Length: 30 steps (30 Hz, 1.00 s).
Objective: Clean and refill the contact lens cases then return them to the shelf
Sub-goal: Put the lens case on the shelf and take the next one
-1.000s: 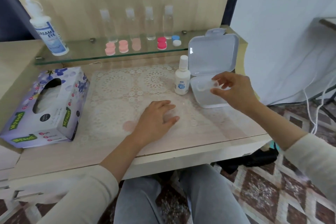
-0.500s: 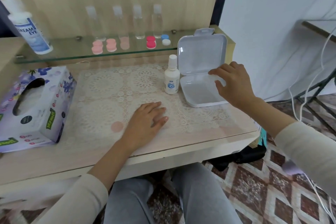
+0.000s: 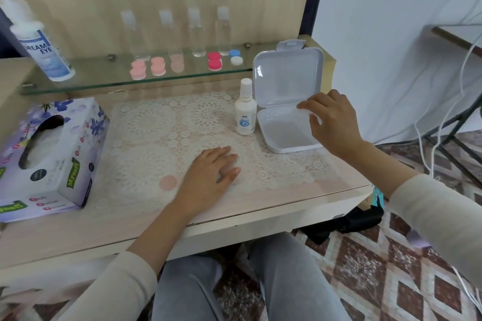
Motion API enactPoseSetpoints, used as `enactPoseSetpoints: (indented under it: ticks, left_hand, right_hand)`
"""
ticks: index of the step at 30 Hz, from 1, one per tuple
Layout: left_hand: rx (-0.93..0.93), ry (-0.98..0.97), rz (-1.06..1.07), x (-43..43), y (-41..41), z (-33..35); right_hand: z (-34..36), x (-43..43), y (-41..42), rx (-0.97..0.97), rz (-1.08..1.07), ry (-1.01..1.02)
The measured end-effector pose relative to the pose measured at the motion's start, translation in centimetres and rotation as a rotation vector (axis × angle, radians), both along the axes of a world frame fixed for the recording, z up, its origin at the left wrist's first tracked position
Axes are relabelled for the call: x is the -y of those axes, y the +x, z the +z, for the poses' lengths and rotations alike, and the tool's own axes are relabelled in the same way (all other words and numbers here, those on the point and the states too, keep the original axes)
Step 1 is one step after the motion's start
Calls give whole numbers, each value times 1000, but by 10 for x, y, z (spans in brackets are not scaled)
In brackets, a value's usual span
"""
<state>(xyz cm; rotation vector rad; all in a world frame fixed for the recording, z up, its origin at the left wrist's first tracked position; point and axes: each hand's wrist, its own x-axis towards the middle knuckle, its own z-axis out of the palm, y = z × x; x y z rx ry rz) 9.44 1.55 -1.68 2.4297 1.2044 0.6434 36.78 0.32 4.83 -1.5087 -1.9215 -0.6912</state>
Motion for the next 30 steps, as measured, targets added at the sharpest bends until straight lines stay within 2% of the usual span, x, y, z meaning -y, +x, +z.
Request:
enactPoseSetpoints:
  ticks: [9, 15, 19, 23, 26, 30]
  left_hand:
    - [-9, -5, -2, 1, -1, 1]
    - [114, -128, 25, 1, -5, 13]
    - [166, -80, 144, 1, -28, 31]
    - [154, -34, 299, -5, -66, 42]
    - [114, -46, 362, -6, -92, 38]
    - [-30, -69, 433, -3, -115, 23]
  right_hand:
    - [0, 3, 0, -14, -98, 18]
    - [2, 12, -21, -177, -63, -69]
    - [2, 17, -62, -371, 13, -257]
    - [-8, 16, -102, -374, 172, -520]
    - [-16, 17, -129, -365, 251, -579]
    - [-28, 17, -153, -350, 277, -574]
